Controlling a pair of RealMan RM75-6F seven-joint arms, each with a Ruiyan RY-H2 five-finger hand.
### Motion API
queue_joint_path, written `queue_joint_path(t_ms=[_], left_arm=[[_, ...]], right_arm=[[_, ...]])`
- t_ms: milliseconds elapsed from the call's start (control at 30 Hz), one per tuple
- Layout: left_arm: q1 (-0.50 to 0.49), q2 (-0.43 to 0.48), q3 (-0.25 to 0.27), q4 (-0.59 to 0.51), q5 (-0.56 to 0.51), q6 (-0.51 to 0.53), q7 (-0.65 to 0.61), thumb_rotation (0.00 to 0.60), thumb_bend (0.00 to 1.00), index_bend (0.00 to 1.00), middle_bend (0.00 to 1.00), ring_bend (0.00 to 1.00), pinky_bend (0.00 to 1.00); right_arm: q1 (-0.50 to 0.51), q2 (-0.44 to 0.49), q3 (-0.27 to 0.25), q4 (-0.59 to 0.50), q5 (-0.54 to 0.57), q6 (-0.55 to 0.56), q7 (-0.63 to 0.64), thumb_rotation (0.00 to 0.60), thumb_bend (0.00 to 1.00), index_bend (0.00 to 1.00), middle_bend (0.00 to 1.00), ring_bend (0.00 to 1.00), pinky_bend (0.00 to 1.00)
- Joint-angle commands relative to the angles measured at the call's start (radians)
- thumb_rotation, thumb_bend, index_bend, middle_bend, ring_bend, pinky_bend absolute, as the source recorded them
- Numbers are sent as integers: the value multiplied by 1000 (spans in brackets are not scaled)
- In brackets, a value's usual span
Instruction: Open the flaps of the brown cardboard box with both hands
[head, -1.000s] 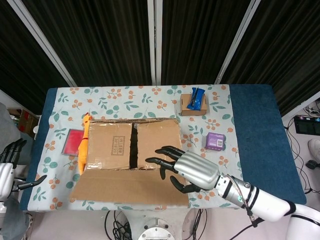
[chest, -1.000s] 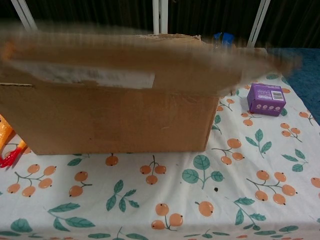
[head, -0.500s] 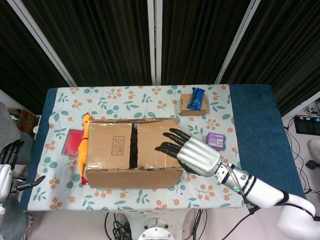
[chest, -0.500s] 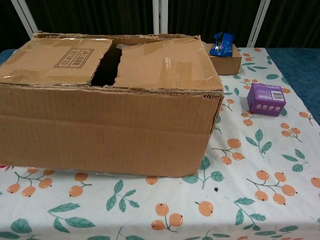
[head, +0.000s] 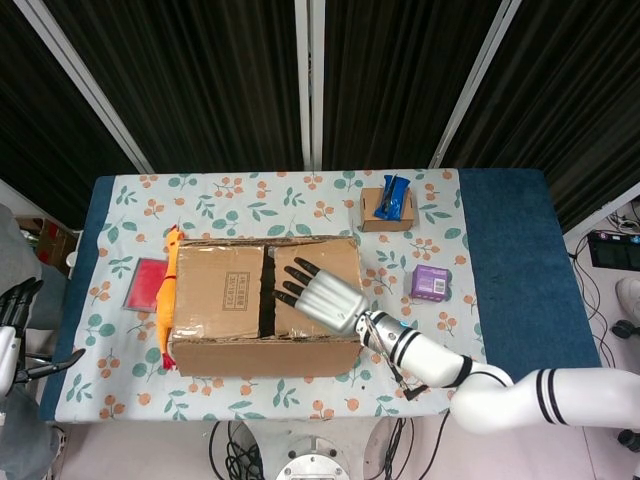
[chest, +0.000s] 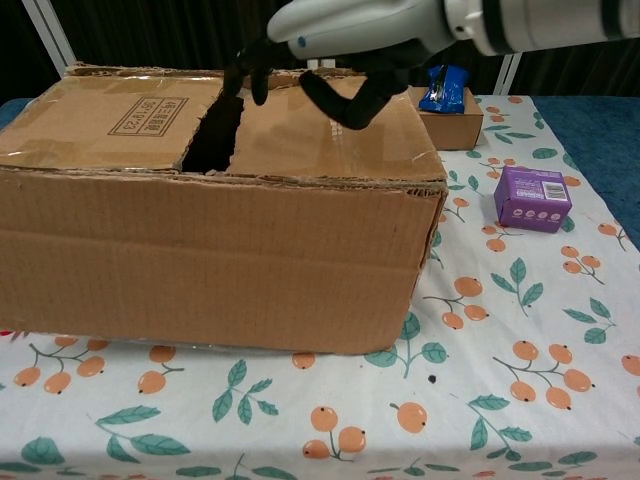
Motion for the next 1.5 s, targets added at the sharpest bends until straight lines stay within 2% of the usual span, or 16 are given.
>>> queue_joint_path(t_ms=[33, 233, 467, 900, 1233, 1500], left_arm=[[-2, 1, -4, 5, -3, -1, -7, 381, 0, 37, 46, 43, 166], [-3, -1, -9, 17, -8, -1, -26, 381, 0, 37, 46, 43, 167], [1, 3, -10, 25, -8, 4, -42, 380, 0, 37, 46, 43, 167], [6, 10, -10, 23, -7, 12, -48, 381, 0, 37, 46, 43, 167], [1, 10, -12, 17, -3, 7, -45, 381, 0, 37, 46, 43, 167], [-3, 22, -13, -3, 3, 5, -38, 381, 0, 37, 46, 43, 167]], right_arm=[[83, -63, -35, 35, 95, 34, -69, 600, 885, 98, 156, 0, 0], [156, -108, -65, 71, 159, 51, -98, 600, 884, 183, 168, 0, 0], [206, -138, -84, 110, 158, 42, -82, 600, 880, 257, 172, 0, 0], [257, -158, -128, 129, 189, 64, -58, 600, 877, 333, 209, 0, 0], [264, -107, -128, 78, 181, 135, -53, 600, 854, 534, 332, 0, 0], [241, -9, -100, -23, 136, 192, -20, 600, 848, 547, 343, 0, 0]])
